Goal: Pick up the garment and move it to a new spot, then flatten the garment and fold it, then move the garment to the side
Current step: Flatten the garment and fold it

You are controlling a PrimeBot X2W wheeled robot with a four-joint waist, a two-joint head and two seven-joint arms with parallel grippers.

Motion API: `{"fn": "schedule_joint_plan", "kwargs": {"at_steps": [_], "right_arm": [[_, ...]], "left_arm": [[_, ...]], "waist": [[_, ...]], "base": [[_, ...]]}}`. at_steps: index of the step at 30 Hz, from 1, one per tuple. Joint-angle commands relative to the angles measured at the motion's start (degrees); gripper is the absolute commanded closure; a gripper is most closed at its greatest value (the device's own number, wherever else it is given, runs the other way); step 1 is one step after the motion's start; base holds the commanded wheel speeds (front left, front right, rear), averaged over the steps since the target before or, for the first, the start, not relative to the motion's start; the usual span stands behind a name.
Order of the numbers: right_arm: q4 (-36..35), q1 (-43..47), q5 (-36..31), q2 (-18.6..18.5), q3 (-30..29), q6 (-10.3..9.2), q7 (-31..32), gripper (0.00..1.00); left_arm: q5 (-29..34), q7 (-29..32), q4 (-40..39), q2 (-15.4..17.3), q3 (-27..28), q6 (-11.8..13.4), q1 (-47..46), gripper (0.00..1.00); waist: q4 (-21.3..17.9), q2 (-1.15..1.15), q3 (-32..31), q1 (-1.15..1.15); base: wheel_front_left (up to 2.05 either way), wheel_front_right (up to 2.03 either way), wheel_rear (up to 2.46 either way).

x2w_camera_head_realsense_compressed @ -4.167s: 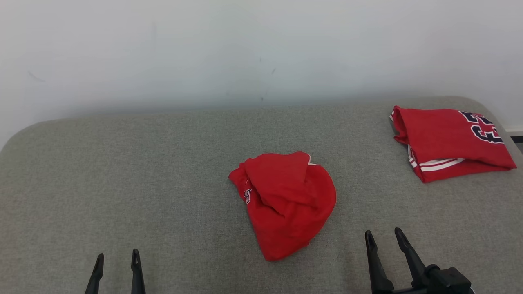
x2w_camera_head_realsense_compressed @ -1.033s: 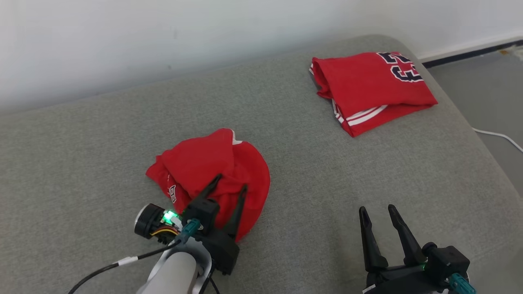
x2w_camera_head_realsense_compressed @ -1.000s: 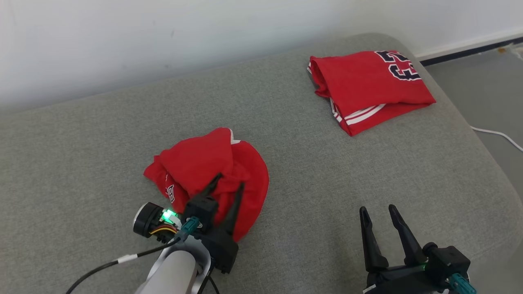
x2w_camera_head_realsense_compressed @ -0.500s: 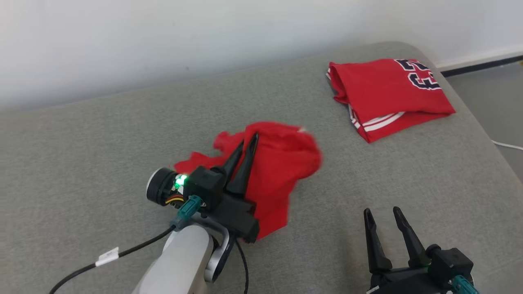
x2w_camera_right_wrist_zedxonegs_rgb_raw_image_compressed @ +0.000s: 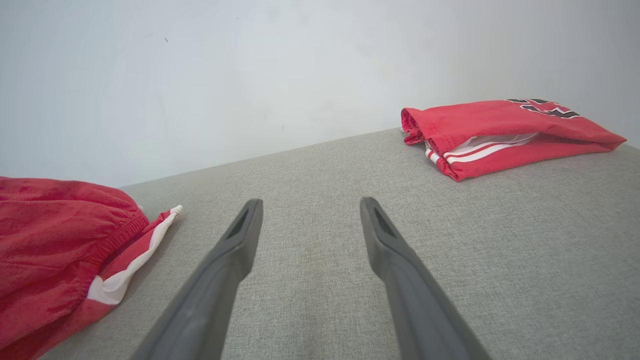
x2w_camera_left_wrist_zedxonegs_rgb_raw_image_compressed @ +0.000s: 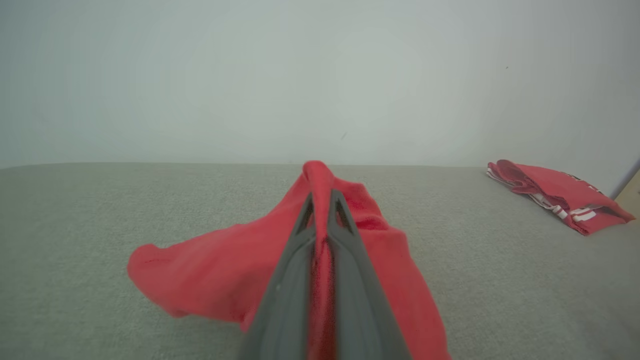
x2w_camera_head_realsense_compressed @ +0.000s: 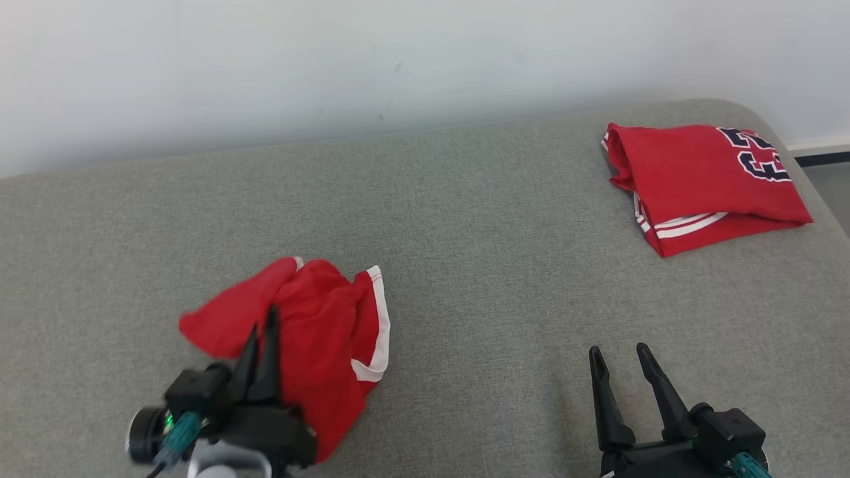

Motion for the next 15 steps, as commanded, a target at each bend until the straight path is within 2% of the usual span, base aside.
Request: {"fn": "schedule_joint_plan", "kwargs": {"at_steps": [1,6,10,11,12,15], "right_arm": [[0.2,0.1,-0.7,0.1,0.2,-0.15,0.0,0.00],[0.4,0.5,-0.9,0.1,0.1,-0.15,0.0,0.00],[0.7,1.2,-1.2,0.1,-0.3,-0.15,0.0,0.00],[0.7,1.3,-1.3,0.1,-0.3,-0.15,0.0,0.00],[0.6,1.3,-1.4,0.1,-0.3,-0.15,0.0,0.00],[0.6,1.8,-1.6,0.1,-0.1,-0.15,0.0,0.00]], "left_arm": [[-0.4,-0.2,0.1,0.0,1.1,0.1,1.4,1.00],[-0.1,-0.2,1.2,-1.0,6.4,-1.3,5.6,1.00],[1.2,-0.2,1.9,-2.0,7.7,-2.7,7.1,1.00],[1.6,-0.2,2.0,-2.1,8.0,-3.0,7.1,0.61],[1.9,-0.2,1.4,-2.3,8.4,-2.9,7.0,0.00],[2.7,-0.2,-0.8,-2.7,9.4,-3.3,8.0,0.00]], "waist": [[0.2,0.00,-0.1,0.00],[0.2,0.00,-0.6,0.00],[0.6,0.00,-1.3,0.00],[0.8,0.00,-1.5,0.00],[1.1,0.00,-1.7,0.00],[2.1,0.00,-2.3,0.00]], "base": [[0.00,0.00,0.00],[0.00,0.00,0.00],[0.00,0.00,0.00],[0.00,0.00,0.00],[0.00,0.00,0.00],[0.00,0.00,0.00]]}}
